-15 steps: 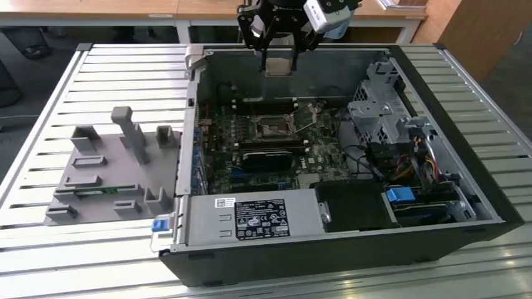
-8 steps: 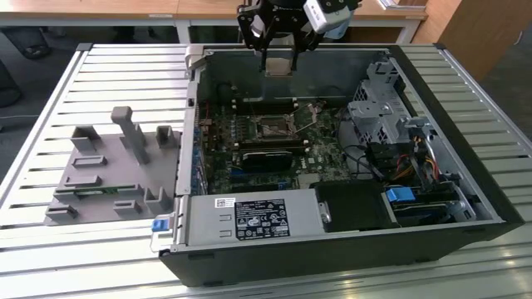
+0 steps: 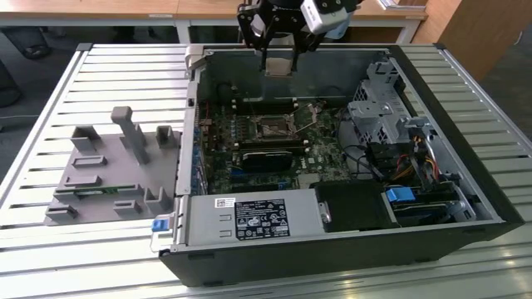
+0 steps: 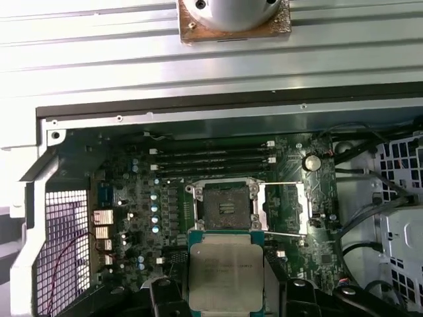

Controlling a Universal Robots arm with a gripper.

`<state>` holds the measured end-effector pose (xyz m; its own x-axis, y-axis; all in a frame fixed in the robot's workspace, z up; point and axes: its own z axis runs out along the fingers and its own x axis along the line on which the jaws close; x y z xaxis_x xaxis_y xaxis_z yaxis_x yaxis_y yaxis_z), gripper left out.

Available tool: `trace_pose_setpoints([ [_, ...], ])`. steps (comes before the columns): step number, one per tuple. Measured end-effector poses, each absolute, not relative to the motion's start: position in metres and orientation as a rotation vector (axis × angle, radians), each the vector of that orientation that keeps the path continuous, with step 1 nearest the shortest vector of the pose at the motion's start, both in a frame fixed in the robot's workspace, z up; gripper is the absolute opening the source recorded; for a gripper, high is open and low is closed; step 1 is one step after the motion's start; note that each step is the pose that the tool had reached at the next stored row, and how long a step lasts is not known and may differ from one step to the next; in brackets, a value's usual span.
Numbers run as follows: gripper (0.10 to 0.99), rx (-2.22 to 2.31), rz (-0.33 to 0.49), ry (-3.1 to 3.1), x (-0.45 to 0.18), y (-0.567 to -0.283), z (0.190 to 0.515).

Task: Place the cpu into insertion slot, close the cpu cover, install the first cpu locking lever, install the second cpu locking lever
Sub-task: 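Place the cpu into insertion slot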

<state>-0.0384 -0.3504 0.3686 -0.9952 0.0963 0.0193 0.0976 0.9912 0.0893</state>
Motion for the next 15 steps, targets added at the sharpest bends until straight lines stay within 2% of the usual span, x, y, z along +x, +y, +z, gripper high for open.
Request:
trace_pose_setpoints([
  [15, 0.537, -0.449, -0.14, -3.1, -0.0384, -0.3504, 0.3676],
])
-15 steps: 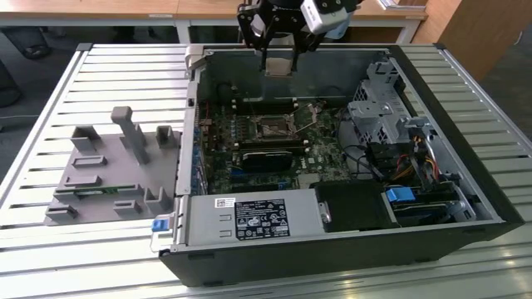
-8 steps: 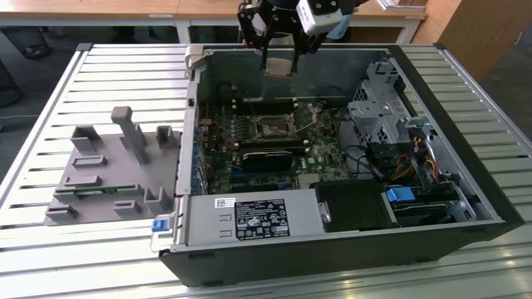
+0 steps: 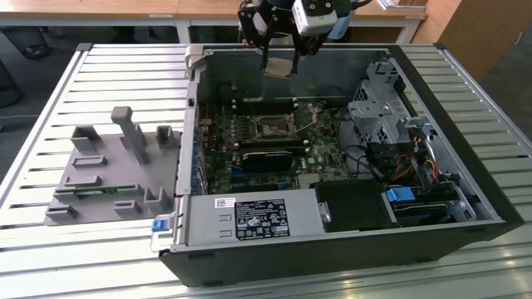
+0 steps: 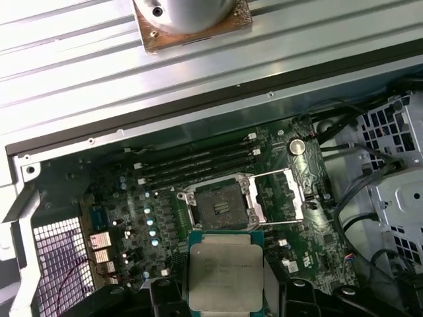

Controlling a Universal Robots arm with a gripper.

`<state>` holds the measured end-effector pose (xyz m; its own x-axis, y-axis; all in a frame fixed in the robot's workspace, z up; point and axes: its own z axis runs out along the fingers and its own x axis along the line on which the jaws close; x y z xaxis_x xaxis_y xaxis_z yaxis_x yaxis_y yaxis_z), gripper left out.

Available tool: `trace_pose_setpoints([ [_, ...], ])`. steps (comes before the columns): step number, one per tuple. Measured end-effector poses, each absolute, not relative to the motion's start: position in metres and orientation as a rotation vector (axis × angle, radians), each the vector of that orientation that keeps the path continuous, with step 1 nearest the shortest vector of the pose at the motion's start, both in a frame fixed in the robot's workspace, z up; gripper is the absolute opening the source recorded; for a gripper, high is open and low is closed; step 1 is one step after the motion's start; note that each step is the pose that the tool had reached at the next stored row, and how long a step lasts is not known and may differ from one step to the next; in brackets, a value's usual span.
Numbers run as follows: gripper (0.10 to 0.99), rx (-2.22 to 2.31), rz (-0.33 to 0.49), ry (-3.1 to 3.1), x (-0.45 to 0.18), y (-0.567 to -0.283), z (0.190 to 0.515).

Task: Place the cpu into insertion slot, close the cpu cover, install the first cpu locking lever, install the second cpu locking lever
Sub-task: 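Place the cpu into insertion slot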

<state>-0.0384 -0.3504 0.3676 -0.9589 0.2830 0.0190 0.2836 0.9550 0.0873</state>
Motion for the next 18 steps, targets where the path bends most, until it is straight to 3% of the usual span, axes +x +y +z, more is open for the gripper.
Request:
trace_pose_setpoints([
  [18, 0.537, -0.736, -0.13, -3.055, -0.0385, -0.3499, 0.3674],
])
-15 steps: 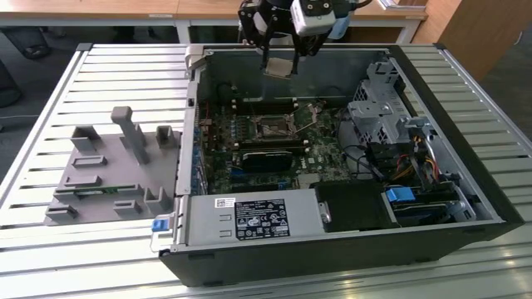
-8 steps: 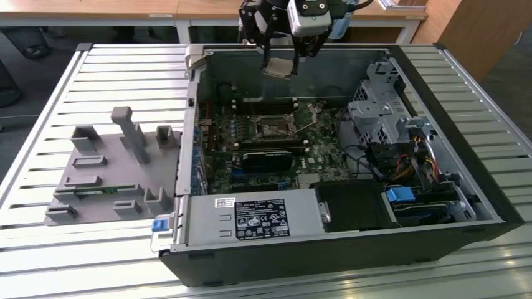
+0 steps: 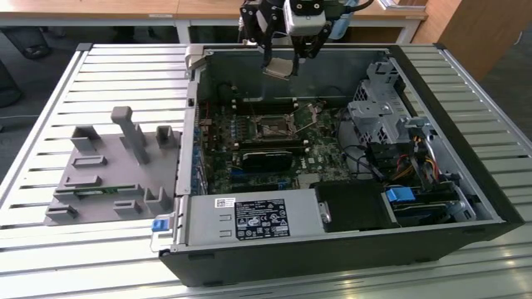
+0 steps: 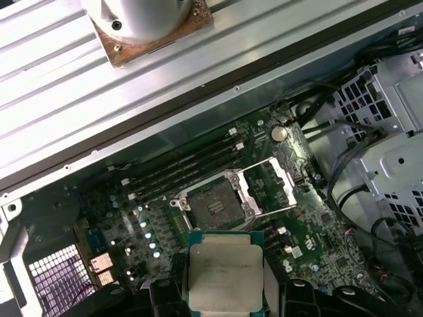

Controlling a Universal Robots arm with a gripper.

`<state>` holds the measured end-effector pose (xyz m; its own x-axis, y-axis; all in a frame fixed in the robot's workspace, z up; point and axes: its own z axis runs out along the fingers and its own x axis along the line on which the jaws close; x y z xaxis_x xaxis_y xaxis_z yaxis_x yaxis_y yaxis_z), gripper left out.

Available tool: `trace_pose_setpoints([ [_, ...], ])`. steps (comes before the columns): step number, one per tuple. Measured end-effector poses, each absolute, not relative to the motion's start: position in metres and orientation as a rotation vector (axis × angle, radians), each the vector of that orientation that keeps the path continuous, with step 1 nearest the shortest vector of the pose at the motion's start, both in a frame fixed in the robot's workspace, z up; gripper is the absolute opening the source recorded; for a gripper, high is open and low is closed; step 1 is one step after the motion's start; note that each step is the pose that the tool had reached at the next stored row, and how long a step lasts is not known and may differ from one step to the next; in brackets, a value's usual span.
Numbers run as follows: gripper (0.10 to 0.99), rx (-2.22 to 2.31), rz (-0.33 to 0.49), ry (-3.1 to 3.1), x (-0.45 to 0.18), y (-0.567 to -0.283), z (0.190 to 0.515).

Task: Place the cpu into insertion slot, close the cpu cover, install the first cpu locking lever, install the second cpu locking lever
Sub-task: 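Place the cpu into insertion slot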

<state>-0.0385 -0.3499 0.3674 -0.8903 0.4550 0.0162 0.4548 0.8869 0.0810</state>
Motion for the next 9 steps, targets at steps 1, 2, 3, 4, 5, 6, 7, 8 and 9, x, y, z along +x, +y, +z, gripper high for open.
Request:
trace_pose_setpoints([
  [1, 0.537, 0.752, 0.128, 3.043, -0.0384, -0.3499, 0.3674],
  [2, 0.537, 0.768, 0.127, 3.039, -0.0384, -0.3499, 0.3674],
  [3, 0.537, 0.782, 0.126, 3.035, -0.0384, -0.3499, 0.3674],
  [4, 0.537, 0.795, 0.125, 3.031, -0.0384, -0.3499, 0.3674],
  [5, 0.537, 0.81, 0.124, 3.027, -0.0384, -0.3499, 0.3674],
  [6, 0.537, 0.825, 0.123, 3.022, -0.0384, -0.3499, 0.3674],
  [7, 0.537, 0.839, 0.123, 3.018, -0.0384, -0.3499, 0.3674],
  [8, 0.537, 0.853, 0.123, 3.013, -0.0384, -0.3499, 0.3674],
  [9, 0.537, 0.868, 0.122, 3.008, -0.0384, -0.3498, 0.3673],
])
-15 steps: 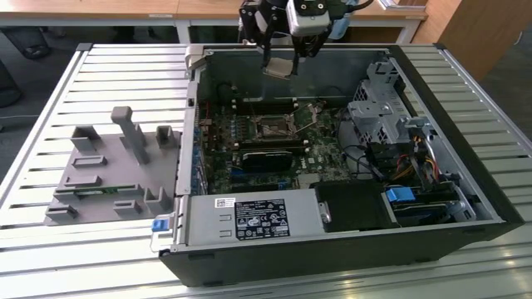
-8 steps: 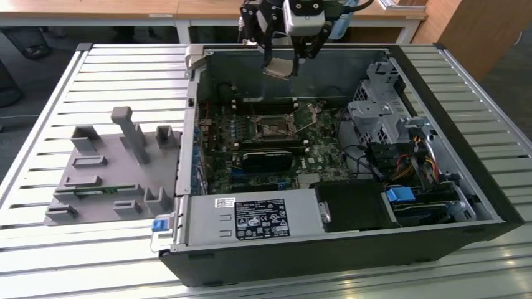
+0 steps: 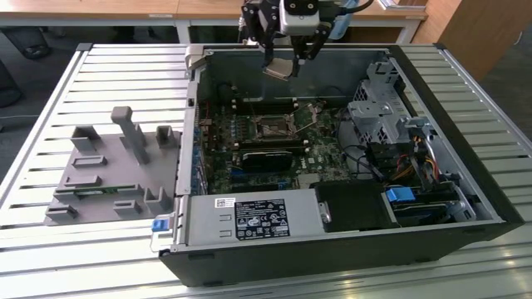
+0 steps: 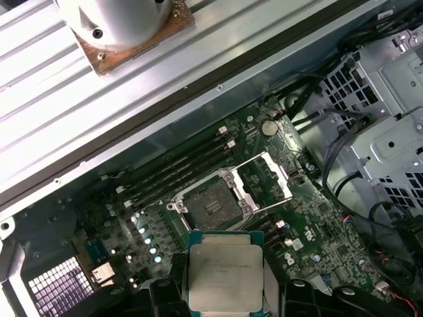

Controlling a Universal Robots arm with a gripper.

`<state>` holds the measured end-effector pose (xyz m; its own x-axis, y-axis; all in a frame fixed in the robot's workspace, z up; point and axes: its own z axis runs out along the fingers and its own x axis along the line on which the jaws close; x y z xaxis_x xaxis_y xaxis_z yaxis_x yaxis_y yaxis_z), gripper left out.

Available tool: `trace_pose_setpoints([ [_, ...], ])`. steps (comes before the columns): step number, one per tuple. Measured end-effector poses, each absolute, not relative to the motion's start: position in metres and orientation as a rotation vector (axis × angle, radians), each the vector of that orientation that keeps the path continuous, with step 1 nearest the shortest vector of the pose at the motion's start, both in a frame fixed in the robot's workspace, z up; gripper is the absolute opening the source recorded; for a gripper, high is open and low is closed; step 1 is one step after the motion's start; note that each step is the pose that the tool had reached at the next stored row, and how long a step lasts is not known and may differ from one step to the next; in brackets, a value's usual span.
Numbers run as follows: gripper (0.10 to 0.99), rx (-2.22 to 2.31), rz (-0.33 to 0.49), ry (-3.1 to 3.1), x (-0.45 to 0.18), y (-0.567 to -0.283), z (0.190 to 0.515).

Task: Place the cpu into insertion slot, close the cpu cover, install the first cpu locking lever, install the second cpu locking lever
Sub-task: 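Place the cpu into insertion slot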

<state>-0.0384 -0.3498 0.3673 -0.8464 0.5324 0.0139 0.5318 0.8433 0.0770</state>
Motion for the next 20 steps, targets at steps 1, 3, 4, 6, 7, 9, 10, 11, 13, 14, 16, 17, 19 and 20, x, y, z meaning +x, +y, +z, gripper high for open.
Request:
trace_pose_setpoints([
  [1, 0.537, 0.884, 0.121, 3.003, -0.0384, -0.3498, 0.3673],
  [3, 0.537, 0.918, 0.119, 2.992, -0.0384, -0.3498, 0.3673],
  [4, 0.537, 0.943, 0.118, 2.983, -0.0384, -0.3498, 0.3673],
  [6, 0.537, 0.986, 0.115, 2.968, -0.0384, -0.3498, 0.3673],
  [7, 0.537, 1.005, 0.113, 2.961, -0.0384, -0.3498, 0.3672],
  [9, 0.537, 1.043, 0.11, 2.946, -0.0384, -0.3498, 0.3672],
  [10, 0.537, 1.065, 0.108, 2.937, -0.0384, -0.3498, 0.3672],
  [11, 0.537, 1.084, 0.106, 2.929, -0.0384, -0.3498, 0.3672],
  [13, 0.537, 1.123, 0.102, 2.913, -0.0384, -0.3498, 0.3672],
  [14, 0.537, 1.141, 0.1, 2.905, -0.0384, -0.3498, 0.3672],
  [16, 0.537, 1.177, 0.096, 2.889, -0.0384, -0.3498, 0.3671],
  [17, 0.537, 1.197, 0.095, 2.88, -0.0384, -0.3498, 0.3671],
  [19, 0.537, 1.234, 0.092, 2.863, -0.0384, -0.3498, 0.3671],
  [20, 0.537, 1.253, 0.091, 2.854, -0.0384, -0.3498, 0.3671],
])
